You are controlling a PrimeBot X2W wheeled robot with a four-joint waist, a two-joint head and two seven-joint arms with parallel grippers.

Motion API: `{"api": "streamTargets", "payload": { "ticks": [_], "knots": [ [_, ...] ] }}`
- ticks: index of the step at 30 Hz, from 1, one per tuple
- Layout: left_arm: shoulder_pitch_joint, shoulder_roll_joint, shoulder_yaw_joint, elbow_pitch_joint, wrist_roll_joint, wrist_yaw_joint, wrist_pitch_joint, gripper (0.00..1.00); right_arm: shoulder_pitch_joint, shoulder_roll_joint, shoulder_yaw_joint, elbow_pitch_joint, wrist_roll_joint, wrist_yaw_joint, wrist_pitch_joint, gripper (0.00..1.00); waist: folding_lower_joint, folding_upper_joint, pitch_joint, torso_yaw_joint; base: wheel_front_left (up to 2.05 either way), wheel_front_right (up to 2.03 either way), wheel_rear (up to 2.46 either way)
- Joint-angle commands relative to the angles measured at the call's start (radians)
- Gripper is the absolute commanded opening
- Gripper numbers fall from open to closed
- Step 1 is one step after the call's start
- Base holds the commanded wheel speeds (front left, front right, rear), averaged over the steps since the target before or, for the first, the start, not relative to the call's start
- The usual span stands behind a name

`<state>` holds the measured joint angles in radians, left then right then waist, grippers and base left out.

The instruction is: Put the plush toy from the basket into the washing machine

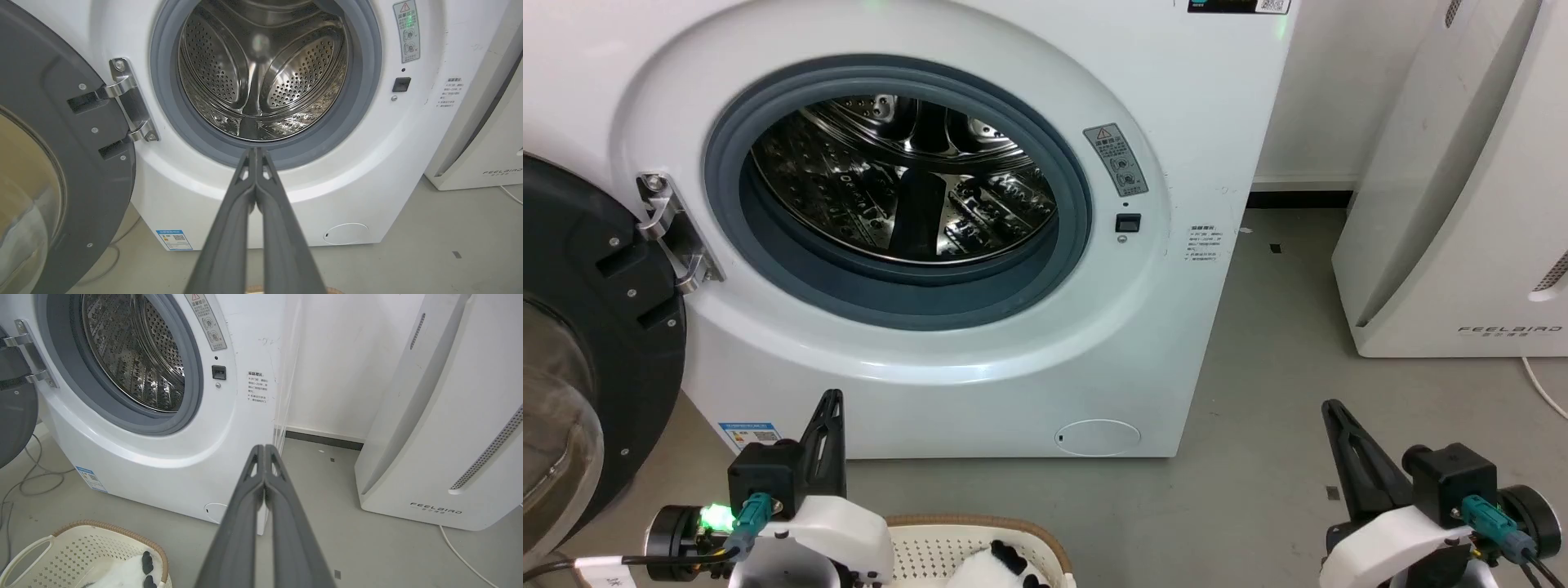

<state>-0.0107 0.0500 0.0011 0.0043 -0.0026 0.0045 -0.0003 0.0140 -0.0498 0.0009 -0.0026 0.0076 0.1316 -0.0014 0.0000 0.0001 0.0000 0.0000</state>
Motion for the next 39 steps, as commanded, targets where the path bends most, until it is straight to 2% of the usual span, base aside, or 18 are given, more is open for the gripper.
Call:
{"api": "streamTargets", "payload": {
  "ticks": [1,8,9,24,39],
  "knots": [
    [0.011,0.0,-0.001,-0.004,0.003,-0.005,0.0,0.0,-0.014,0.0,-0.001,0.003,-0.008,-0.001,0.001,0.0,0.0,-0.0001,0.0,0.0,0.0,0.0,0.0],
    [0.011,0.0,-0.001,-0.004,0.003,-0.005,0.0,0.0,-0.014,0.0,-0.001,0.003,-0.008,-0.001,0.001,0.0,0.0,-0.0001,0.0,0.0,0.0,0.0,0.0],
    [0.011,0.0,-0.001,-0.004,0.003,-0.005,0.0,1.0,-0.014,0.0,-0.001,0.003,-0.008,-0.001,0.001,1.0,0.0,-0.0001,0.0,0.0,0.0,0.0,0.0],
    [-0.017,0.001,-0.017,0.035,-0.006,0.017,-0.026,1.0,-0.004,0.0,-0.018,-0.019,0.026,0.0,-0.026,1.0,0.0,-0.0001,0.013,-0.002,0.0,0.0,0.0],
    [-0.104,0.004,-0.05,0.243,-0.018,-0.011,-0.049,1.0,-0.029,0.0,-0.023,-0.046,0.057,0.0,-0.058,1.0,0.0,-0.0001,0.071,-0.023,0.0,0.0,0.0]
  ]
}}
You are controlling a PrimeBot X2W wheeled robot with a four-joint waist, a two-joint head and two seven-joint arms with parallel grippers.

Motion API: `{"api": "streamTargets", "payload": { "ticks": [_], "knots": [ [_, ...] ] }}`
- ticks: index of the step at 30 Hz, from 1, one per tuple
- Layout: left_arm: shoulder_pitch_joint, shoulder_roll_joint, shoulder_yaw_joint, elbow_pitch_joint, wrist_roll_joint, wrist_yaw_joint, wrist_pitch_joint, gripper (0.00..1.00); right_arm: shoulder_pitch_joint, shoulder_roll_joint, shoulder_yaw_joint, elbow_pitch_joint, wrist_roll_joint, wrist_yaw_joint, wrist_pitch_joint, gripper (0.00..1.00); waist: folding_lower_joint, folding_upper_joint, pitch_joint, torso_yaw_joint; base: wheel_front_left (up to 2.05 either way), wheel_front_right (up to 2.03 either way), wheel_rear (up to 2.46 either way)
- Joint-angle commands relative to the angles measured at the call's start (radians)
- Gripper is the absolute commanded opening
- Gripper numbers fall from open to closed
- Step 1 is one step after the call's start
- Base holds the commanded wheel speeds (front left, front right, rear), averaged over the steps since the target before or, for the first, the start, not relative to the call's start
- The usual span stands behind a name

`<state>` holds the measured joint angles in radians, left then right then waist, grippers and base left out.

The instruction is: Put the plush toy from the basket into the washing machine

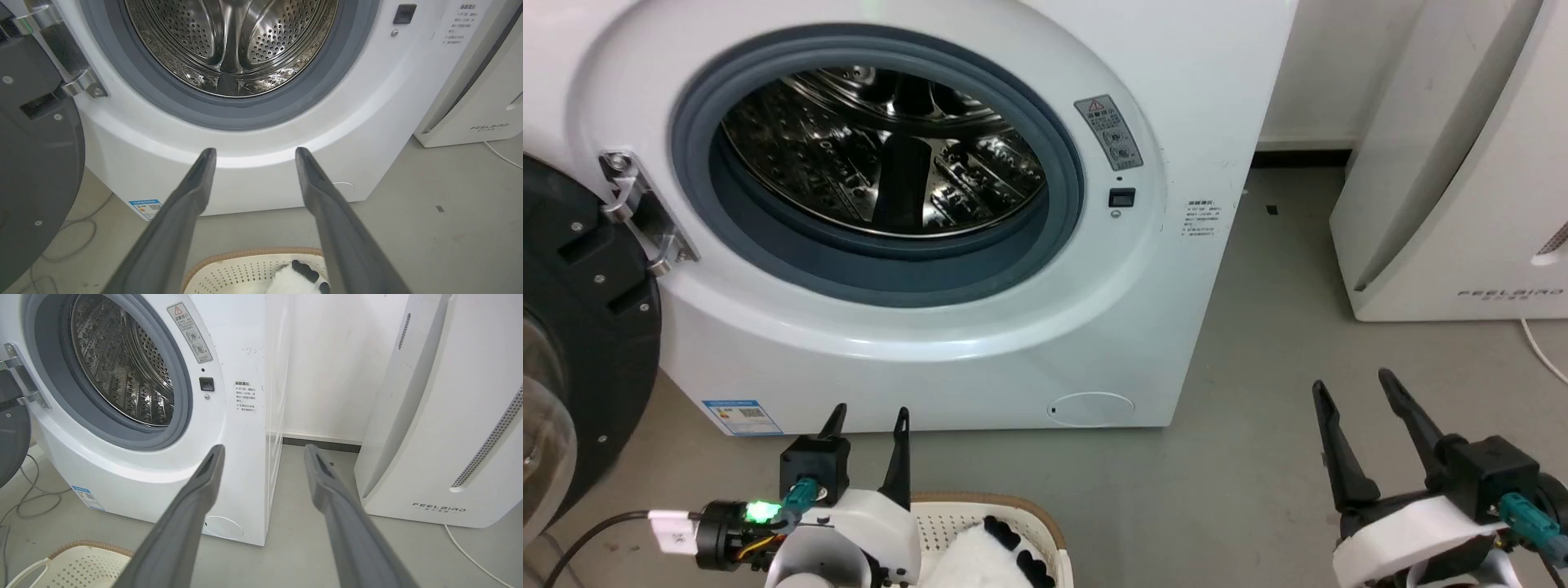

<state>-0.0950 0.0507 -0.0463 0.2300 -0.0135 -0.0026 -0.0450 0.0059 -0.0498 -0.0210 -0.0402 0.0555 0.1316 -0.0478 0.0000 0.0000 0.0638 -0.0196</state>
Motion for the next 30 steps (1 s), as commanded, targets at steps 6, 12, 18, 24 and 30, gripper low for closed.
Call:
{"api": "streamTargets", "payload": {
  "ticks": [6,12,18,24,30],
  "knots": [
    [-0.06,0.007,-0.017,0.108,-0.017,-0.019,0.012,1.0,-0.04,0.0,-0.004,-0.021,0.023,0.0,-0.024,1.0,0.0,0.0,0.048,-0.016,0.0,0.0,0.0],
    [-0.09,0.014,-0.036,0.167,-0.018,-0.028,0.032,1.0,-0.058,0.0,-0.009,-0.032,0.034,0.0,-0.034,1.0,0.0,0.0,0.087,-0.027,0.0,0.0,0.0],
    [-0.126,0.027,-0.062,0.232,-0.014,-0.035,0.061,1.0,-0.083,0.0,-0.012,-0.044,0.047,0.0,-0.047,1.0,0.0,0.0,0.138,-0.04,0.0,0.0,0.0],
    [-0.164,0.04,-0.087,0.295,-0.013,-0.039,0.096,1.0,-0.109,0.0,-0.016,-0.059,0.061,0.0,-0.059,1.0,0.0,0.0,0.195,-0.054,0.0,0.0,0.0],
    [-0.201,0.054,-0.103,0.357,-0.024,-0.047,0.154,1.0,-0.135,0.0,-0.02,-0.076,0.075,0.0,-0.071,1.0,0.0,0.0,0.258,-0.068,0.0,0.0,0.0]
  ]
}}
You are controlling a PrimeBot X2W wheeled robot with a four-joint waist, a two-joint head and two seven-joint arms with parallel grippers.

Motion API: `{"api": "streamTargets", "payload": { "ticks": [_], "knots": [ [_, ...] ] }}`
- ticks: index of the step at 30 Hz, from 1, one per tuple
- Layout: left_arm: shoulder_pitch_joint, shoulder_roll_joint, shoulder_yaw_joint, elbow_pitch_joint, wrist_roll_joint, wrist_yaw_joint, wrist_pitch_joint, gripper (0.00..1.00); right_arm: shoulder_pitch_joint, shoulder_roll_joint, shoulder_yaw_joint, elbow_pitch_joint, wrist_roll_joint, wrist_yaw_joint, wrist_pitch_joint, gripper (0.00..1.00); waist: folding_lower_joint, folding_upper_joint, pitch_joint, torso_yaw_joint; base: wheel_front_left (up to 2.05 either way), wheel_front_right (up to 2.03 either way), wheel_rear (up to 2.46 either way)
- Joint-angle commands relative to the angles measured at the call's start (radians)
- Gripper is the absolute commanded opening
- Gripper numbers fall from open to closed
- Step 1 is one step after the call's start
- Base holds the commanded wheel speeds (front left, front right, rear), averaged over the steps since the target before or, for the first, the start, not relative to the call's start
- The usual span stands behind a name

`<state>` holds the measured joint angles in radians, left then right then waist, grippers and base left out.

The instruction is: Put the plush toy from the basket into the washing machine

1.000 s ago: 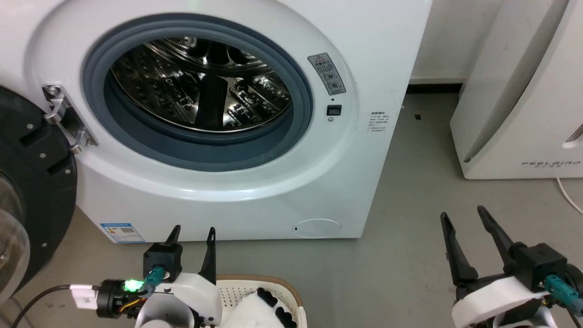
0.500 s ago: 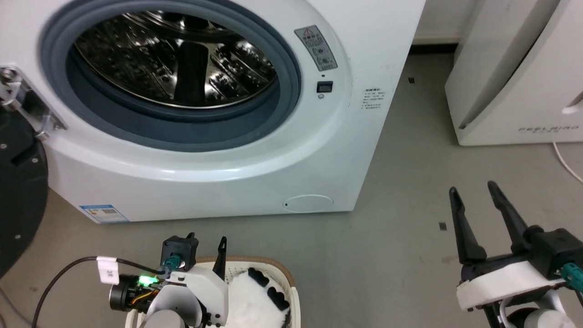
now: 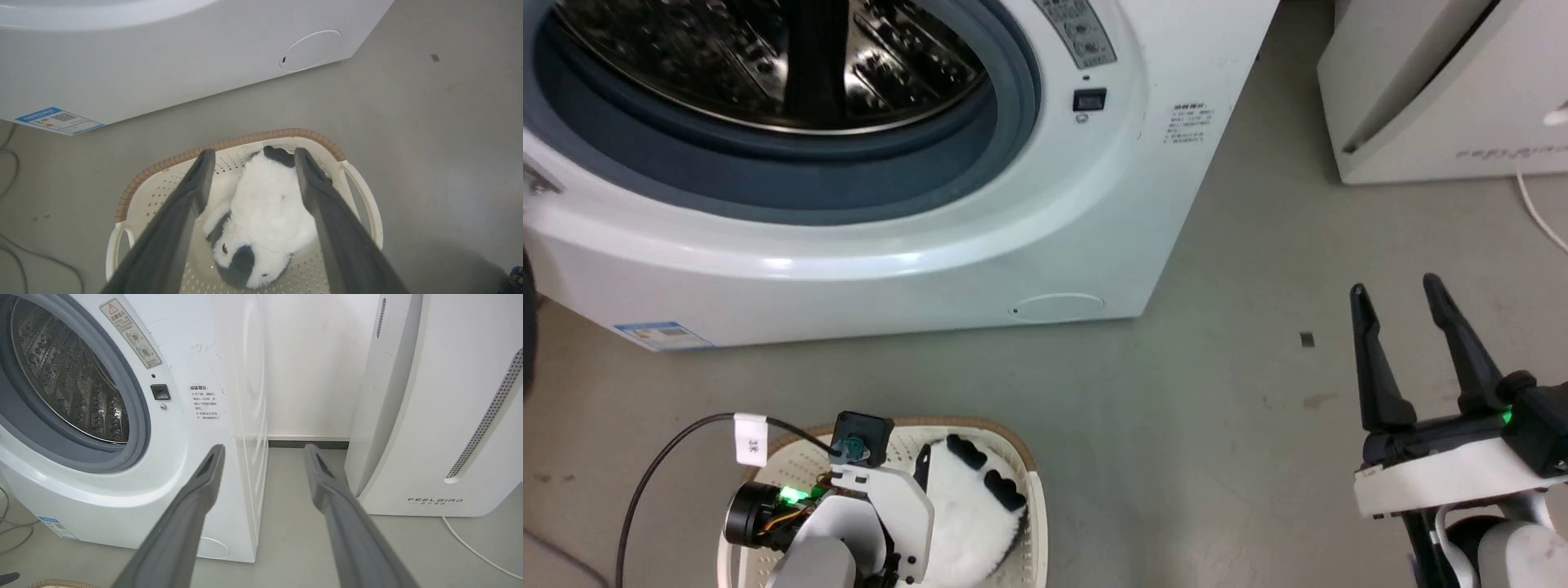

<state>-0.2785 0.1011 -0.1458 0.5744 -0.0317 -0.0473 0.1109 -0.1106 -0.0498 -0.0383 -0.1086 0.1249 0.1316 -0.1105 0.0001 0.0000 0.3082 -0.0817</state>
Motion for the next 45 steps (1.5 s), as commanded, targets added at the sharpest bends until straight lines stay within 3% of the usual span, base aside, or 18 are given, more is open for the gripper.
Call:
{"api": "streamTargets", "payload": {
  "ticks": [1,19,45],
  "knots": [
    [-0.023,0.005,-0.006,0.023,-0.008,-0.004,0.01,1.0,-0.022,0.0,-0.004,-0.01,0.008,0.0,-0.011,1.0,-0.0001,0.0,0.024,-0.007,0.0,0.0,0.0],
    [-0.16,0.028,-0.091,0.208,-0.045,-0.029,0.128,1.0,-0.102,0.0,-0.021,-0.057,0.057,-0.001,-0.048,1.0,-0.0001,0.0,0.201,-0.031,0.0,0.0,0.0],
    [-0.364,0.077,-0.203,0.475,-0.085,-0.013,0.058,1.0,-0.201,0.0,-0.041,-0.118,0.128,-0.001,-0.102,1.0,-0.0001,0.0,0.403,-0.078,0.0,0.0,0.0]
  ]
}}
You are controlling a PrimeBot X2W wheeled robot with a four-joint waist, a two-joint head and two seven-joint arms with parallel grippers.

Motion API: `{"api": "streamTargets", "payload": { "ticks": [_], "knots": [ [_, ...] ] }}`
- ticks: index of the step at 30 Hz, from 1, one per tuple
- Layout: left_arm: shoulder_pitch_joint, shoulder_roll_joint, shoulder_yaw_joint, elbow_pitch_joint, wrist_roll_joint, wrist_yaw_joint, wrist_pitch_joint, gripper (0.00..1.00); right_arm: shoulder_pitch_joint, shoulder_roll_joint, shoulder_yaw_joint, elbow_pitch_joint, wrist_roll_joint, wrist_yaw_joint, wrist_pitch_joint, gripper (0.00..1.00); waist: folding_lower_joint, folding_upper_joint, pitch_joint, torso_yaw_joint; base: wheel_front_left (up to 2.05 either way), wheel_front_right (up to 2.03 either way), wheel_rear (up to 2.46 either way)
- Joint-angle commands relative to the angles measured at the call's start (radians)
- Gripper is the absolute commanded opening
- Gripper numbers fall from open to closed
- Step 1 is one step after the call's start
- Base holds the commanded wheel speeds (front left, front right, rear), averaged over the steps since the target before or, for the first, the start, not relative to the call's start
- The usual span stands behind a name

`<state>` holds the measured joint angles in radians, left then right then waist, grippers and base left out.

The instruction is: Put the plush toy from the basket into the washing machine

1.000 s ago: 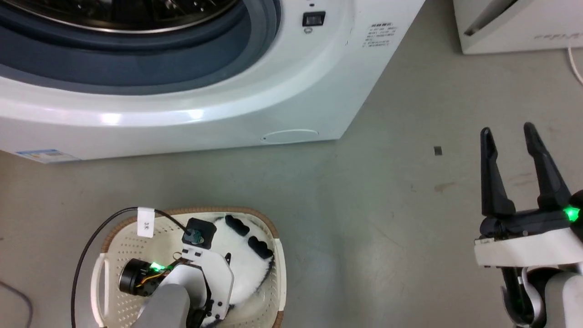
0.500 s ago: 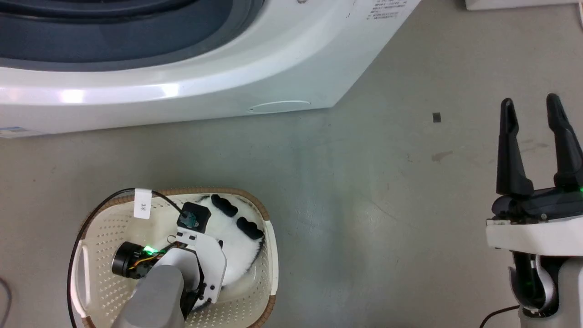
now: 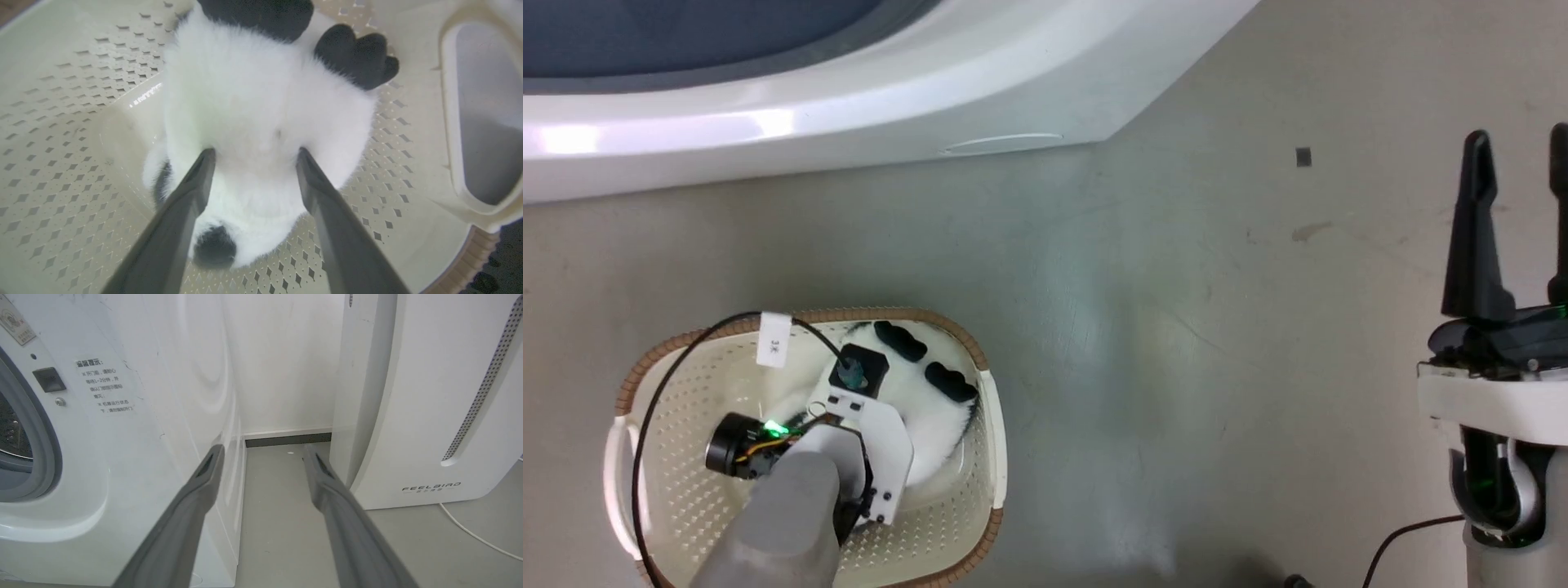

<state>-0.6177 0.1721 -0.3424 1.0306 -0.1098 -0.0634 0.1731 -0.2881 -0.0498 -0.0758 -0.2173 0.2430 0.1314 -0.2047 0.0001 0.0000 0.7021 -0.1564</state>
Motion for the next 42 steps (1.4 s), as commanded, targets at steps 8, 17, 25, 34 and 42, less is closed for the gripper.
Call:
{"api": "streamTargets", "payload": {
  "ticks": [8,17,25,34,42],
  "knots": [
    [-0.094,0.013,-0.037,0.101,-0.028,0.002,-0.01,1.0,-0.053,0.0,-0.01,-0.027,0.025,-0.001,-0.025,1.0,-0.0001,0.0,0.066,-0.011,0.0,0.0,0.0],
    [-0.158,0.019,-0.083,0.194,-0.046,-0.003,0.003,1.0,-0.08,0.0,-0.019,-0.047,0.038,-0.001,-0.044,1.0,-0.0001,0.0,0.125,-0.02,0.0,0.0,0.0],
    [-0.192,0.023,-0.115,0.26,-0.068,-0.014,-0.005,0.0,-0.101,0.0,-0.023,-0.063,0.048,-0.001,-0.057,1.0,-0.0001,0.0,0.15,-0.025,0.0,0.0,0.0],
    [-0.174,0.013,-0.116,0.26,-0.091,-0.025,-0.016,0.0,-0.09,0.0,-0.02,-0.054,0.04,-0.001,-0.057,1.0,-0.0001,0.0,0.111,-0.019,0.0,0.0,0.0],
    [-0.107,-0.021,-0.119,0.26,-0.121,-0.041,-0.08,0.0,-0.042,0.0,-0.02,-0.014,0.02,-0.001,-0.057,1.0,-0.0001,0.0,-0.006,-0.002,0.0,0.0,0.0]
  ]
}}
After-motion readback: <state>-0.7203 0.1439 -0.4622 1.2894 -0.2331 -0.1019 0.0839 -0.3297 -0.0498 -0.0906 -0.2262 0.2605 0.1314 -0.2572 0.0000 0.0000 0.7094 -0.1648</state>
